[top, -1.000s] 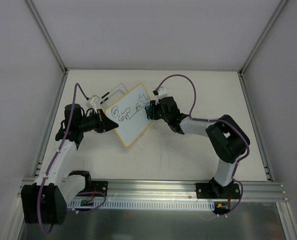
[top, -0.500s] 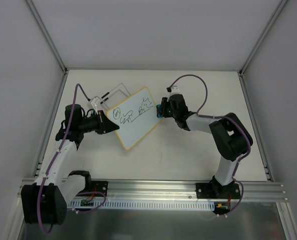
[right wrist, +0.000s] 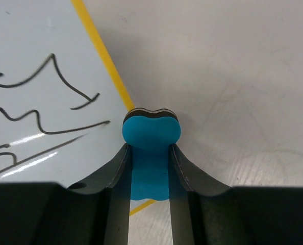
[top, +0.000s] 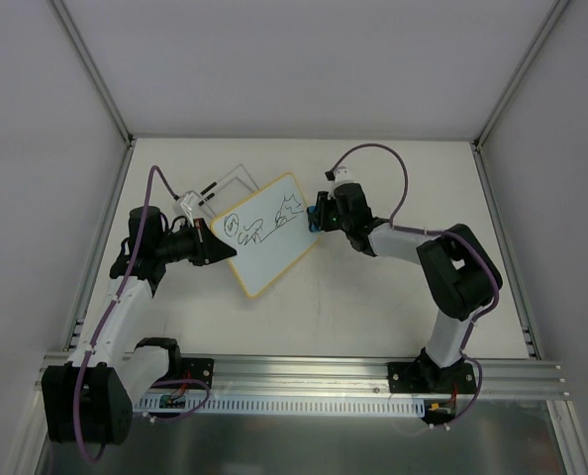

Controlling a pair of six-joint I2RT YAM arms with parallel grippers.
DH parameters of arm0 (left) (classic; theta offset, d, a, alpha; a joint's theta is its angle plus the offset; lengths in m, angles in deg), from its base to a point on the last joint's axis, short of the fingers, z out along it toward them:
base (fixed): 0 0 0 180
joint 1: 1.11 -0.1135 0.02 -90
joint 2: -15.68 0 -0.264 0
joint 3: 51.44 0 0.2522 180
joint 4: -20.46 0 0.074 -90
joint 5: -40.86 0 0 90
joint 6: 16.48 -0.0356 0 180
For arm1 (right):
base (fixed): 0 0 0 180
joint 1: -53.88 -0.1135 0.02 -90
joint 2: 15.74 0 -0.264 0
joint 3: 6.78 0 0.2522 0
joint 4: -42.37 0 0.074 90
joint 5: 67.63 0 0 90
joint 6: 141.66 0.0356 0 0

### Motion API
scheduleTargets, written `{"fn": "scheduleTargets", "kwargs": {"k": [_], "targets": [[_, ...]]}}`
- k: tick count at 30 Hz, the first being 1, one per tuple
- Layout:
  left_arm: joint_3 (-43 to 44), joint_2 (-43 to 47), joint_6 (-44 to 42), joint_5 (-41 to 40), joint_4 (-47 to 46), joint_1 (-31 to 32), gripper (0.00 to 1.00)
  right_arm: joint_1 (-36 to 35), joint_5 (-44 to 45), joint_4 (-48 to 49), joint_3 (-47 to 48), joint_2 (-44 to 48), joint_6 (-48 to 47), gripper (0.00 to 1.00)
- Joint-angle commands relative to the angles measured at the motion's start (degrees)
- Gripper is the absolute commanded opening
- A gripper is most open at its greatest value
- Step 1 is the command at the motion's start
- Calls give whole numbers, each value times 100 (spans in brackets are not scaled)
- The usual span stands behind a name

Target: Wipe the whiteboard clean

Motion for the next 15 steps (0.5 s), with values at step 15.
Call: {"fn": "scheduleTargets", "kwargs": {"k": [15], "targets": [[136, 82, 60, 837, -389, 120, 0, -304, -711, -188, 1612, -133, -1064, 1]]}}
